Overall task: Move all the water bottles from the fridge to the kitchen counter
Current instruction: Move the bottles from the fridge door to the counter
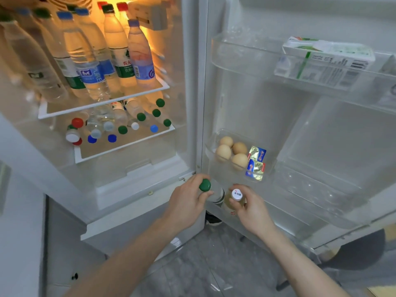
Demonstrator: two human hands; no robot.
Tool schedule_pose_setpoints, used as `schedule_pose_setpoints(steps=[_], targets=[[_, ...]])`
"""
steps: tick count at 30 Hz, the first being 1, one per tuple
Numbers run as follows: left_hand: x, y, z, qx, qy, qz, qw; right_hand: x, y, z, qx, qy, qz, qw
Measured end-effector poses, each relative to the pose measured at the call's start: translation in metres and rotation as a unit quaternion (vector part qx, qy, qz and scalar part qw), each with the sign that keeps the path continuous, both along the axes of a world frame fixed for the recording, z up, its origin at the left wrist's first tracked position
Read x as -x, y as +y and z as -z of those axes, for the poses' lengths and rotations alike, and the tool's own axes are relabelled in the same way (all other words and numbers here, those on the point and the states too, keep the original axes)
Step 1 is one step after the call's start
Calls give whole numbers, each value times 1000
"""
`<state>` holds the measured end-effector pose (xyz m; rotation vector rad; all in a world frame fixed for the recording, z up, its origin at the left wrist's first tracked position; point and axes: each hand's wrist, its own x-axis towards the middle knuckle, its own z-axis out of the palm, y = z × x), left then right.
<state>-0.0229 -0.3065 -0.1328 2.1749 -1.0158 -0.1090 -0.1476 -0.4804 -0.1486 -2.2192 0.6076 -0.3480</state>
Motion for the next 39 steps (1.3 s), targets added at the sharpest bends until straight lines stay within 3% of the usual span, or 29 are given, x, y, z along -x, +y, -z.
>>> schedule_pose_setpoints(steps=[8,15,29,39], targets=[[29,36,-37,69,-8,-127,990,8,11,-47,19,-66,-121,990],[69,62,-52,95,4,-265,960,-4,14,-59,18,-107,-253,961],[216,103,-58,75,18,-530,844,21,50,-77,-125,-50,-477,868],[375,147,-64,80,27,-665,742,78,149,-75,-69,-25,-647,759]])
